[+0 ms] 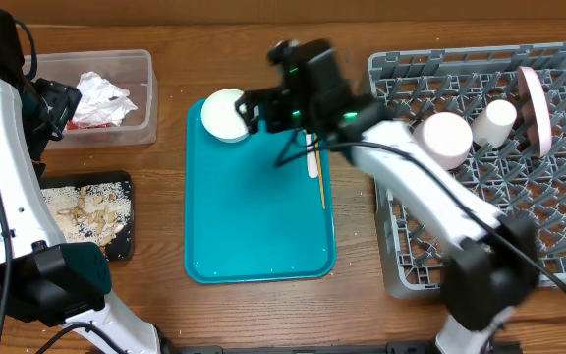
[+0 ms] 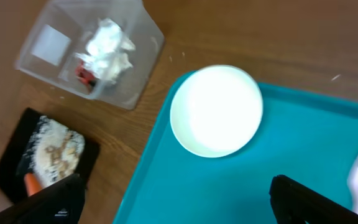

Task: Sort waste into correct bins and load items into the dishwasher rack
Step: 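Move the right gripper back to the white bowl on the tray, then grasp the white bowl's rim with the right gripper and lift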

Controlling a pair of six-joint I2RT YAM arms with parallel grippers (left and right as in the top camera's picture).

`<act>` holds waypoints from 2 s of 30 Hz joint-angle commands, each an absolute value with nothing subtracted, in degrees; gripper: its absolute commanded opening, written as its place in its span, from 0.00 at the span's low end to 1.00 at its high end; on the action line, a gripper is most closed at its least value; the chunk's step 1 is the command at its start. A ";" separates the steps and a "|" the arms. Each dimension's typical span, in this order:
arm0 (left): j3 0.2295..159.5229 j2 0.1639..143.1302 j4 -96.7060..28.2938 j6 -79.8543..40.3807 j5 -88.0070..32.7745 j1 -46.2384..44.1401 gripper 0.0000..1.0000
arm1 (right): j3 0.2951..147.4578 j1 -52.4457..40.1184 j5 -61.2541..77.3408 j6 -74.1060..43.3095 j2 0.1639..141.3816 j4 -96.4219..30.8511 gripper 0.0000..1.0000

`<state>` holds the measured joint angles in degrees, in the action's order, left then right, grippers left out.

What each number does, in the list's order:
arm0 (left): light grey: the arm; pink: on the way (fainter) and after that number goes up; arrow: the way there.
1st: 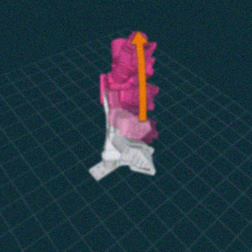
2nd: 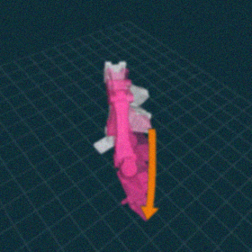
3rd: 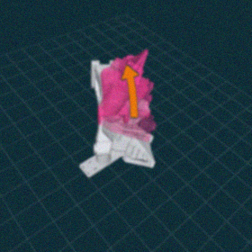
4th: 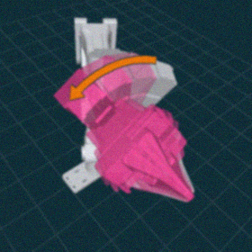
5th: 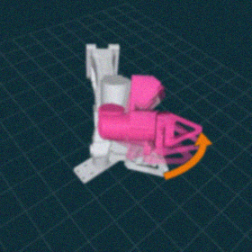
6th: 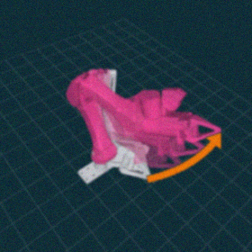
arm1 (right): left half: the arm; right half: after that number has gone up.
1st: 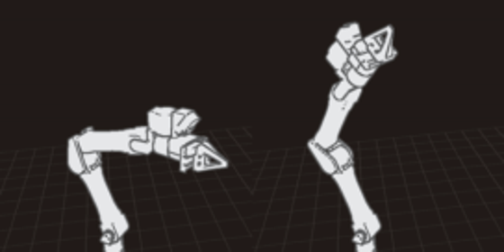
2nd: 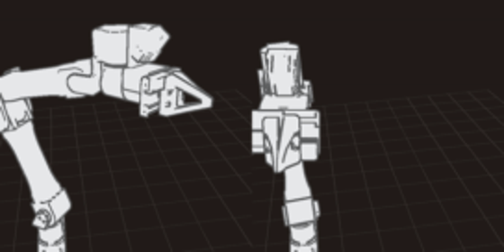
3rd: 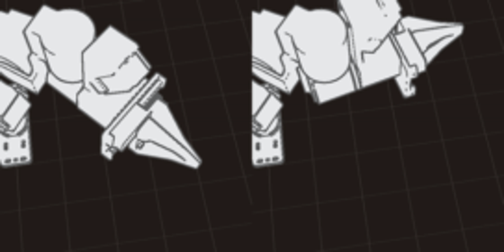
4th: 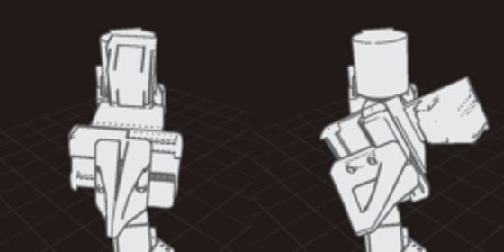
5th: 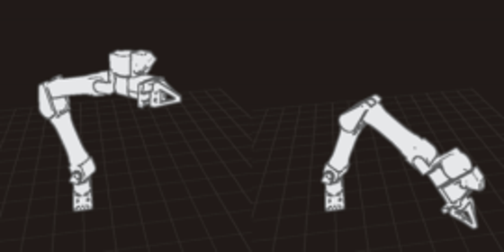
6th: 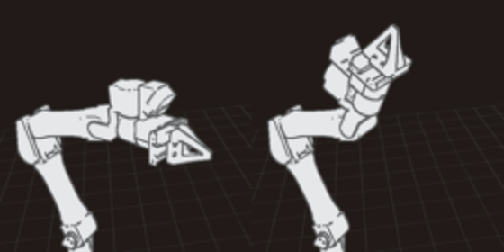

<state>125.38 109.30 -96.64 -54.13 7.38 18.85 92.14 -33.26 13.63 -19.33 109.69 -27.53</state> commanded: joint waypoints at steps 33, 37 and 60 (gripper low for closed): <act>125.36 109.01 -96.77 -55.33 8.29 18.72 1.00 | 93.03 -33.19 6.85 -28.32 128.95 -24.53 0.59; 125.36 109.01 -96.77 -55.31 8.29 18.72 1.00 | 96.49 -32.03 6.59 -28.29 127.81 -34.24 0.54; 125.36 109.01 -96.77 -55.31 8.29 18.72 1.00 | 118.39 -39.51 6.28 -11.22 124.66 -64.16 0.66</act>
